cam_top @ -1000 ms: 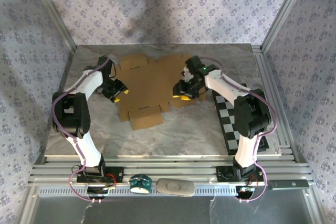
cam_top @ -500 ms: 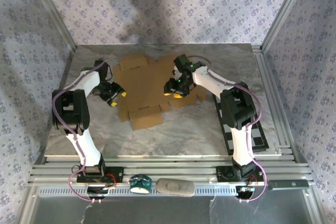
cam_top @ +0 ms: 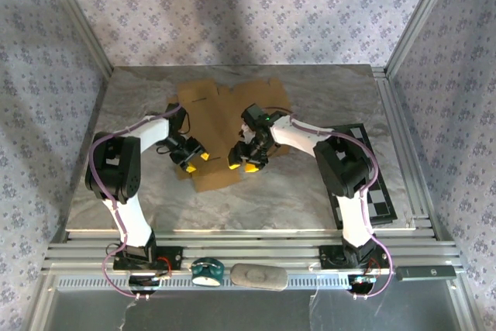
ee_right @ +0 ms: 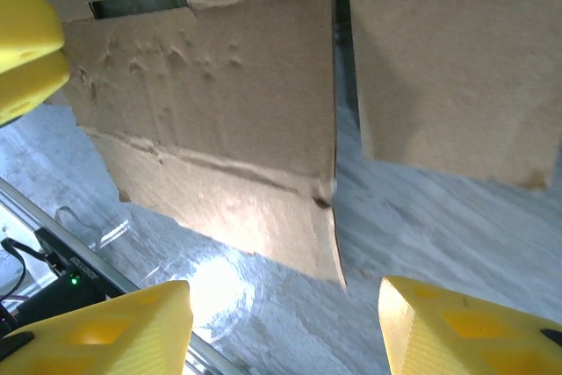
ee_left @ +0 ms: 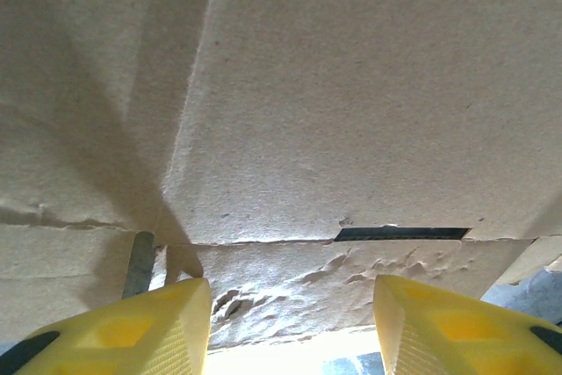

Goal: Fold the paper box

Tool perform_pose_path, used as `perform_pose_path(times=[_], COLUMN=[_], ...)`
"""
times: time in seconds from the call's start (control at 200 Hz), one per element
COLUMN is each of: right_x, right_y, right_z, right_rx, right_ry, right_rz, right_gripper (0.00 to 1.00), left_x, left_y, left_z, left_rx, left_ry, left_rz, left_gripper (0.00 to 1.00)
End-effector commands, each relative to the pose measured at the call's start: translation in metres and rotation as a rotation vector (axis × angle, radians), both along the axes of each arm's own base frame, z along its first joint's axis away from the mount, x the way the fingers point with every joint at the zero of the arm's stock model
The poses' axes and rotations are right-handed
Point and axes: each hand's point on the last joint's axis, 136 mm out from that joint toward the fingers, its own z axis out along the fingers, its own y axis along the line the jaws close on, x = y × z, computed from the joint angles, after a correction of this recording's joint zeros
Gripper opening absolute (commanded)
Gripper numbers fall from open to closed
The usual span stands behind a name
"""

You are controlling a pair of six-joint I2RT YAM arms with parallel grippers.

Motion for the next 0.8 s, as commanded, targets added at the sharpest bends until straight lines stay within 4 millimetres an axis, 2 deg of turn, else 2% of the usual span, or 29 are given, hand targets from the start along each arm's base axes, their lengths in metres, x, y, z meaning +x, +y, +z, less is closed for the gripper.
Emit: perform_pose_path(times=[0.0, 0.275, 0.515, 0.635, 0.795], right_x=[0.006, 0.01, 0.013, 0.019, 0.027], right_y=[0.008, 0.022, 0.035, 0.036, 0.033], right_z=[-0.011, -0.018, 0.003, 0.014, 0.026], right_rx=[0.009, 0.029, 0.109, 0.148, 0.178], right_ry=[0.045, 0.058, 0.065, 0.059, 0.05], right_rz=[-0.007, 0.004, -0.016, -0.048, -0.088], right_gripper=[0.59, 0.57, 0.51, 0.43, 0.24], left_x=[-0.001, -0.009, -0.012, -0.01, -0.001], left_y=[-0.002, -0.003, -0.004, -0.005, -0.007], left_z=[-0.004, -0.009, -0.012, -0.01, 0.007], left_rx=[-0.017, -0.015, -0.019, -0.025, -0.031], left_ry=[0.018, 0.028, 0.031, 0.022, -0.024], left_rz=[0.01, 0.003, 0.007, 0.009, 0.013], left_gripper=[0.51, 0.51, 0.51, 0.51, 0.51])
